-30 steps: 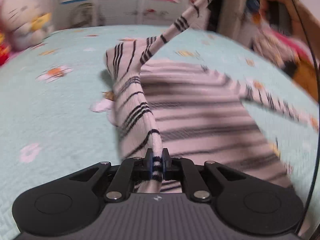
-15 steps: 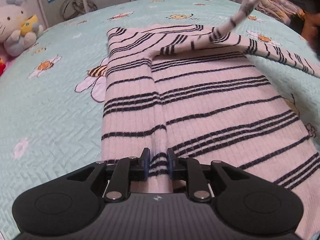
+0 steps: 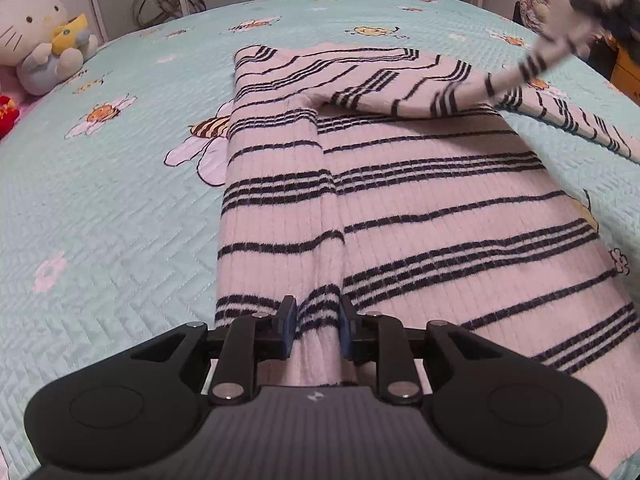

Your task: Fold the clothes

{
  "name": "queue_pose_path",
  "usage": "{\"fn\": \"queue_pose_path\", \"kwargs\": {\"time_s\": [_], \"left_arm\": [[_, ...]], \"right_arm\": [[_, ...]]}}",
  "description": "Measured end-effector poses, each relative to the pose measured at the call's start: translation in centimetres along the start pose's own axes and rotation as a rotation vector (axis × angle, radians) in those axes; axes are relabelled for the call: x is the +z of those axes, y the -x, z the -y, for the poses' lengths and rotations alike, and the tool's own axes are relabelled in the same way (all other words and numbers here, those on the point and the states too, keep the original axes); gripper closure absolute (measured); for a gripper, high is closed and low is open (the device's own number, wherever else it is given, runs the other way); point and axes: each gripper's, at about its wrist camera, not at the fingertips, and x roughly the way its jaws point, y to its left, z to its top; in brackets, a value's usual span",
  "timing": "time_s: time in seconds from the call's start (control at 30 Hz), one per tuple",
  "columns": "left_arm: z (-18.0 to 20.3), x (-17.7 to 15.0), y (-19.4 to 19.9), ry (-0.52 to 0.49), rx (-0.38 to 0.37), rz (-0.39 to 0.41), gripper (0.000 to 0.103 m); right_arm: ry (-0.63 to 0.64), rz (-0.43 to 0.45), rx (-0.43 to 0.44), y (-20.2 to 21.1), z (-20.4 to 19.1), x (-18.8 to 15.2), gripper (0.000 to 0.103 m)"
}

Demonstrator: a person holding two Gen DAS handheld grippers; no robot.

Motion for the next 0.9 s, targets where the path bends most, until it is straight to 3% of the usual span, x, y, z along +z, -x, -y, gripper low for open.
{"fn": "queue_pose_path", "kwargs": {"time_s": [0.13, 0.3, 0.5, 0.6, 0.73, 0.9], "left_arm": [[-0.4, -0.1, 0.1, 0.022, -0.009, -0.002, 0.077], [-0.5, -0.2, 0.4, 0.026, -0.006, -0.003, 0.077], [-0.3, -0.2, 0.5, 0.026, -0.001, -0.007, 0.076], [-0.3, -0.3, 0.7, 0.023, -0.002, -0.008, 0.074], [-0.6, -0.3, 1.0, 0.043, -0.008, -0.007, 0.073], [-1.5, -0.7, 2.6, 0.096, -0.032, 0.025, 0.07]], "right_arm": [[-0.032, -0.02, 0.034, 2.2, -0.6, -2.4, 0.098], [-0.006, 0.001, 0.082, 4.9, -2.0, -3.1, 0.098], [-0.032, 0.004, 0.04, 5.4, -1.3, -2.6, 0.098], [-0.088, -0.038, 0.029, 5.5, -0.8, -3.1, 0.098], [-0.042, -0.058, 0.012, 5.9, -0.8, -4.2, 0.098], [0.054, -0.069, -0.095, 4.4, 0.8, -4.8, 0.098]]}}
